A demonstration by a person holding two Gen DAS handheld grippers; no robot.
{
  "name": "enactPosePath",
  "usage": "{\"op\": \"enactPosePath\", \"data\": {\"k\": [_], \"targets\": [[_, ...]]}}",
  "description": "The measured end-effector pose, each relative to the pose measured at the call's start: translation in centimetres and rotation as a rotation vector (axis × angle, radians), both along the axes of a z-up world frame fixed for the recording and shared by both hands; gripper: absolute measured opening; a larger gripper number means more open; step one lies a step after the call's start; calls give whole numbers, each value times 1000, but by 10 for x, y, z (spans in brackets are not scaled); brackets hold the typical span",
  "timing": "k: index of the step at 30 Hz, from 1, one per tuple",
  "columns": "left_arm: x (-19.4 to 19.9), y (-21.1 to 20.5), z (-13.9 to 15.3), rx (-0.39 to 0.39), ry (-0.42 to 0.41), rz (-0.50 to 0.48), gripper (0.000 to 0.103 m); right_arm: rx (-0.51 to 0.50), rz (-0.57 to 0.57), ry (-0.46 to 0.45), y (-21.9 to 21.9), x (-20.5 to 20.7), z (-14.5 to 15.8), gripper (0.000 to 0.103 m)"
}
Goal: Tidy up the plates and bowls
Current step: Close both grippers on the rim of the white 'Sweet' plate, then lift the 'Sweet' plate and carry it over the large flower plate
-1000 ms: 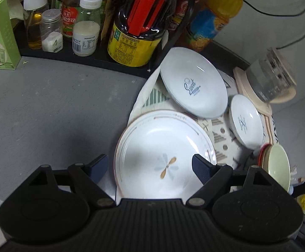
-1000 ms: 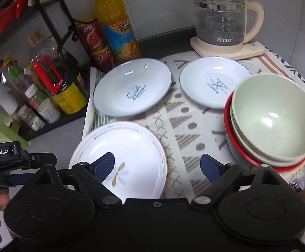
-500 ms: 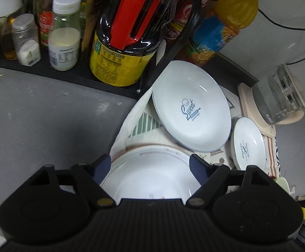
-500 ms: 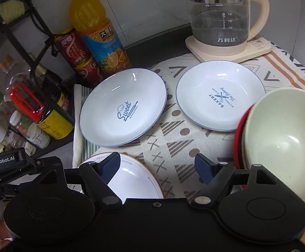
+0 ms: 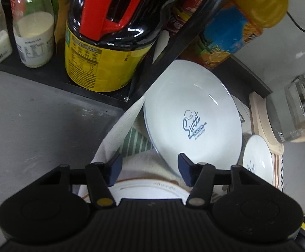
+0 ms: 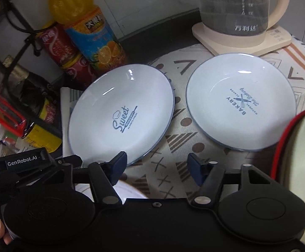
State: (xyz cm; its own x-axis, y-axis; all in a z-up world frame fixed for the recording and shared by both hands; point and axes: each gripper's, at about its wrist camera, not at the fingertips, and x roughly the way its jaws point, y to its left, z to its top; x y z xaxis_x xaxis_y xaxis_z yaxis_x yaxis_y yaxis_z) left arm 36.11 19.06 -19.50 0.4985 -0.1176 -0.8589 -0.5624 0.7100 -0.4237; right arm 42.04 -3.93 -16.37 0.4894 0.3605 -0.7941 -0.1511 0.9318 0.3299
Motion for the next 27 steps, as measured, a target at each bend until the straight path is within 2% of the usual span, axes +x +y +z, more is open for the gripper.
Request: {"op": "enactPosePath", "data": {"k": [12,17,21,27], "targets": [[24,0,-24,-30,24,49,30,62,-43,91,-2,37,-38,39],[30,-3,-30,-28,29,54,26,87,-43,122,-1,48,-55,33],[35,-5,-30,-16,28,58,20,79,-25,110,4,53,-59,30],[42,-7,-34,-40,28,75,14,90,9,89,11,60,-60,29]]}}
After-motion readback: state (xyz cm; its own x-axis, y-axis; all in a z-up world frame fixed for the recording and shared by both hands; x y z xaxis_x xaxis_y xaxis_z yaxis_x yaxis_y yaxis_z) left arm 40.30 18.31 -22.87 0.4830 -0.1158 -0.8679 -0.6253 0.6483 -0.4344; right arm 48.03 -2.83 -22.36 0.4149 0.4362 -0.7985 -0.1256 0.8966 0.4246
